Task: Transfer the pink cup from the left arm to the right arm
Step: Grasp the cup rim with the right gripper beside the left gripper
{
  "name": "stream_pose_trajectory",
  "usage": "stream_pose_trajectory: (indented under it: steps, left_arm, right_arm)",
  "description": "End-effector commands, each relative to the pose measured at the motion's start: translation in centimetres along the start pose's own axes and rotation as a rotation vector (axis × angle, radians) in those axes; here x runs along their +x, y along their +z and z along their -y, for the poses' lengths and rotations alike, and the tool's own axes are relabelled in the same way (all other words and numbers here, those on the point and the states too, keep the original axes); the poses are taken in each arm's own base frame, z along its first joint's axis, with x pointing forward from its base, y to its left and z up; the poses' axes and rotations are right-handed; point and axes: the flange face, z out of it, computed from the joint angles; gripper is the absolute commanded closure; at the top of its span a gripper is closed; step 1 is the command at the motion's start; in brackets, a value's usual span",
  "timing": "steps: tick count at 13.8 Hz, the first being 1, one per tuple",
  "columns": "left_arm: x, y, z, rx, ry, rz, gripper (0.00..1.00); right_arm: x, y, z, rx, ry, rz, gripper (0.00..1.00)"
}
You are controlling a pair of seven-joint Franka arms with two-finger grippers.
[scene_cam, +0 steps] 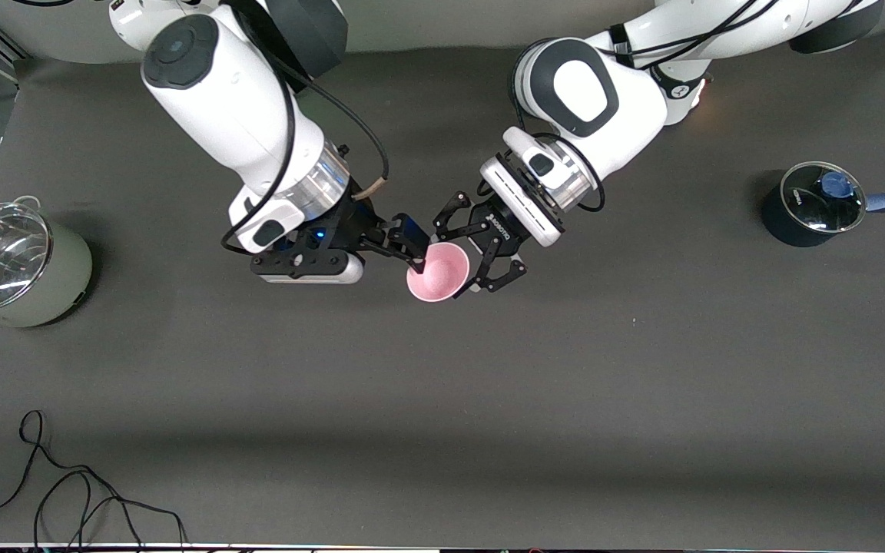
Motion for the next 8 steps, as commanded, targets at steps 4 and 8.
stream_pose_trajectory:
  steps: [4, 8]
  left_arm:
    - [0.3, -0.4, -0.5, 0.013, -0.005, 0.002, 0.5]
    - [0.3, -0.4, -0.5, 0.013, -0.005, 0.002, 0.49]
  right_arm:
    - [0.3, 2.3, 0.3, -0.037, -0.025, 0.008, 0.0]
    - [0.5, 2.3, 0.1, -0.043, -0.037, 0.0, 0.92]
